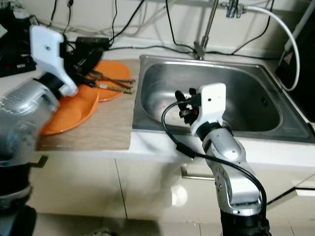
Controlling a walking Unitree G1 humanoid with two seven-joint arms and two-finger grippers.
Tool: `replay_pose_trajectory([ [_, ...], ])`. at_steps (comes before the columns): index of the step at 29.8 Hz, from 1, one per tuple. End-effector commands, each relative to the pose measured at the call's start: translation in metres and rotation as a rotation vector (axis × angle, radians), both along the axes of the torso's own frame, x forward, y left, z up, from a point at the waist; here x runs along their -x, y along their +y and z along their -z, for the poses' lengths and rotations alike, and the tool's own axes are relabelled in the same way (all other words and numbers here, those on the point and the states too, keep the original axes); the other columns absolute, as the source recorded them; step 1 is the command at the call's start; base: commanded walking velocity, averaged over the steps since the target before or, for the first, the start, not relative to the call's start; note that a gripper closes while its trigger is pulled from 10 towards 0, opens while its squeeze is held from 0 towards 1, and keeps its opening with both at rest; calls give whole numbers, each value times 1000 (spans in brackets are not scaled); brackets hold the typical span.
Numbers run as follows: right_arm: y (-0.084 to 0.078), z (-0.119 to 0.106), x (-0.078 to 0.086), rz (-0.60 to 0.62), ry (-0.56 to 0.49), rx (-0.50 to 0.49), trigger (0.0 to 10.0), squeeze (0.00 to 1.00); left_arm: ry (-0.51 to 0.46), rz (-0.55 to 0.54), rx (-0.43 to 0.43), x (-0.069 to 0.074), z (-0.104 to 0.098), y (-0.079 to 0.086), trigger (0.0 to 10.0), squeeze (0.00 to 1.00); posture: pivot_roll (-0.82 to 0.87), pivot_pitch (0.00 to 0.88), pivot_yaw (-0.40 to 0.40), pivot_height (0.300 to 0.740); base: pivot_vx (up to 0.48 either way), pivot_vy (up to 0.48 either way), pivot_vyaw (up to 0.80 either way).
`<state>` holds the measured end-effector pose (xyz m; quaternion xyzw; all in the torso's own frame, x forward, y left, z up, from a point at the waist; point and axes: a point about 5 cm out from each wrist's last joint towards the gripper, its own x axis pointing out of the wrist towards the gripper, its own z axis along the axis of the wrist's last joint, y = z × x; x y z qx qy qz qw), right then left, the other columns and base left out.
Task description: Kitchen organization
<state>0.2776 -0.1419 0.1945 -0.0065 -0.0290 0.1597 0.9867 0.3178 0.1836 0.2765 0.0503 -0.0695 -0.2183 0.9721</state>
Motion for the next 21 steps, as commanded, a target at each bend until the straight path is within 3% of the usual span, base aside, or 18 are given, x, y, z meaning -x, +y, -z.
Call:
replay_pose_trajectory([
  [1,0,-2,3,-21,-3,8,10000,0,49,39,19,0,2,7,10000,1000,19,23,-41,740,0,0,0],
  [2,1,-1,4,-48,0,21,10000,0,118,35,-64,3,10,32,10000,1000,20,24,-41,740,0,0,0],
  [3,1,0,5,-59,1,27,10000,0,168,15,-72,5,15,44,10000,1000,22,25,-40,740,0,0,0],
  [4,1,0,5,-59,1,27,10000,0,168,15,-72,5,15,44,10000,1000,22,25,-40,740,0,0,0],
  [6,1,1,6,-75,5,35,10000,0,226,-68,-97,6,21,72,10000,1000,21,28,-41,740,0,0,0],
  [8,0,2,7,-84,8,41,10000,0,260,-173,-88,9,21,106,10000,1000,23,30,-44,740,0,0,0],
  [10,-1,2,7,-91,11,42,10000,0,295,-224,-27,14,18,132,10000,1000,28,31,-50,740,0,0,0],
  [11,-1,2,7,-91,11,42,10000,0,295,-224,-27,14,18,132,10000,1000,28,31,-50,740,0,0,0],
  [12,0,3,7,-100,17,40,10000,0,340,-235,11,17,20,145,10000,1000,35,32,-55,740,0,0,0],
  [14,2,5,7,-114,22,39,10000,0,381,-250,27,18,24,155,10000,1000,37,32,-58,740,0,0,0],
  [18,3,6,7,-125,25,42,10000,0,407,-250,58,19,26,161,10000,1000,42,29,-64,740,0,0,0],
  [21,4,7,7,-141,31,34,10000,0,424,-206,180,18,28,163,10000,1000,49,25,-72,740,0,0,0],
])
